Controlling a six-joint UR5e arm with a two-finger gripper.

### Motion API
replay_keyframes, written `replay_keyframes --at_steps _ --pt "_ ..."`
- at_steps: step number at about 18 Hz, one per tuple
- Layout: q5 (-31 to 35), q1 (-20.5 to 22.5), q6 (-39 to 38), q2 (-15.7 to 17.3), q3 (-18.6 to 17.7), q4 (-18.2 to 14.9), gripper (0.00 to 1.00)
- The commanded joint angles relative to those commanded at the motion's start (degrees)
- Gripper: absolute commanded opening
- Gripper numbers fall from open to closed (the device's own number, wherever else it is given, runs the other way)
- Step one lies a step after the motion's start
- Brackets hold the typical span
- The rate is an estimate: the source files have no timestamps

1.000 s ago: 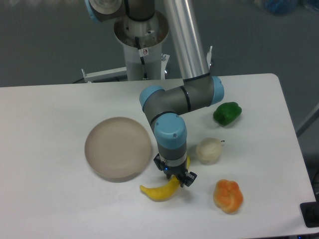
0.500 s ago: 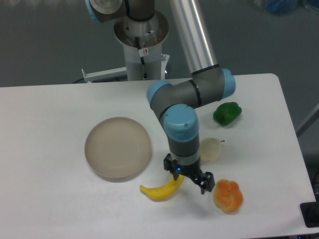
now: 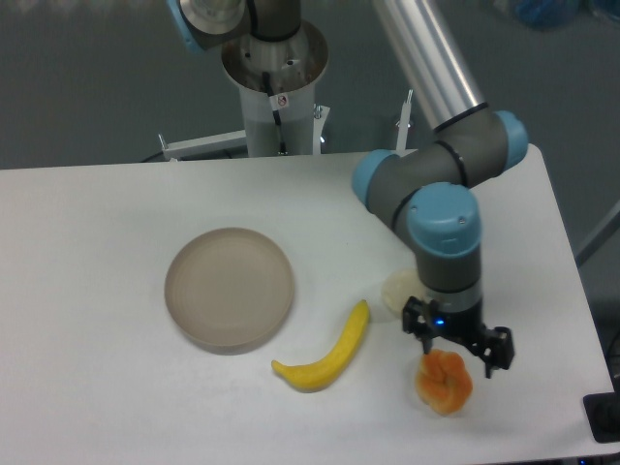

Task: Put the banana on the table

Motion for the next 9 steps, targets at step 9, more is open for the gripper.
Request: replay_keyframes --at_steps 9 --pt "-0.18 1.24 4.67 -4.92 7.99 0.00 1.00"
